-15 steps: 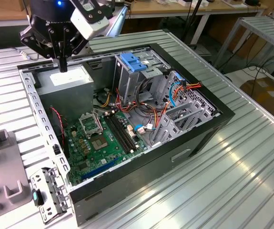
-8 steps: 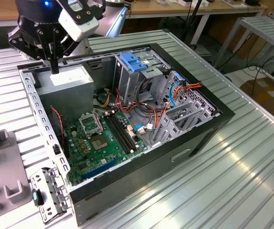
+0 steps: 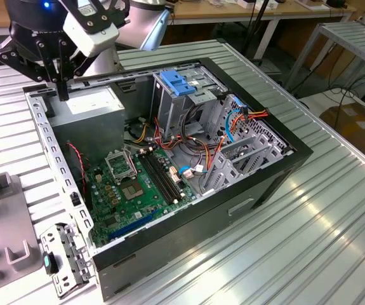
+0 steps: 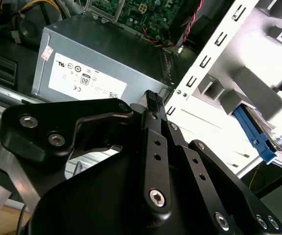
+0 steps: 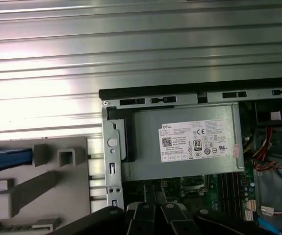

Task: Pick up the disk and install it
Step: 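Reach for the disk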

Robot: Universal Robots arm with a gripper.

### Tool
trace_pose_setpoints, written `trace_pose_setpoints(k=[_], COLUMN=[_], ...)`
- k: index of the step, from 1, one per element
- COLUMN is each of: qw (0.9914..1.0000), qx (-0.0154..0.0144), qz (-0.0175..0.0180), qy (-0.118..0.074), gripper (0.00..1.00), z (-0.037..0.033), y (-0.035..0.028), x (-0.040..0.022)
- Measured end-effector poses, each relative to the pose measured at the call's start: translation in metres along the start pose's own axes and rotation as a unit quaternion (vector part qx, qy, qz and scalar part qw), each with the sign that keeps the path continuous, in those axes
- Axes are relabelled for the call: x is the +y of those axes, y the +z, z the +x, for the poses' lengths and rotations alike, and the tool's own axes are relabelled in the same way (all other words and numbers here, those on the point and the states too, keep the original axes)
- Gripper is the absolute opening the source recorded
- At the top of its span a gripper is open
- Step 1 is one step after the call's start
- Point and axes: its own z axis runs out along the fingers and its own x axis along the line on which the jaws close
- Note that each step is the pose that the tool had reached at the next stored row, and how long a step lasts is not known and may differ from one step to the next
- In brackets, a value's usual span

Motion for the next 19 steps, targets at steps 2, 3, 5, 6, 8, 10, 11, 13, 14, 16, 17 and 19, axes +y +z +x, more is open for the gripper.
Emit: trace_pose_setpoints(k=[2,3,5,6,8,10,11,13,14,16,17,19], qw=[1.0,1.0,1.0,1.0,1.0,1.0,1.0,1.0,1.0,1.0,1.0,1.0], qx=[0.0,0.0,0.0001,0.0,0.0,0.0,0.0,0.0,0.0,0.0,0.0,0.0001], qz=[0.0,0.0,0.0001,0.0,0.0001,0.0,0.0,0.0,0.0,0.0,0.0,0.0001], qy=[0.0,0.0,0.0,0.0,0.0,0.0,0.0,0.0,0.0,0.0,0.0,0.0], gripper=[0.11,0.11,0.11,0.11,0.11,0.11,0.11,0.11,0.11,0.11,0.11,0.11], z=[0.0046,0.0061,0.0107,0.0121,0.0153,0.0188,0.0215,0.0255,0.0277,0.031,0.034,0.0373], y=[-0.0002,-0.0002,-0.0004,-0.0004,-0.0005,-0.0005,-0.0006,-0.0007,-0.0008,-0.0009,-0.001,-0.0011], x=[-0.0004,-0.0005,-0.0008,-0.0009,-0.0011,-0.0014,-0.0016,-0.0019,-0.0021,-0.0023,-0.0026,-0.0028])
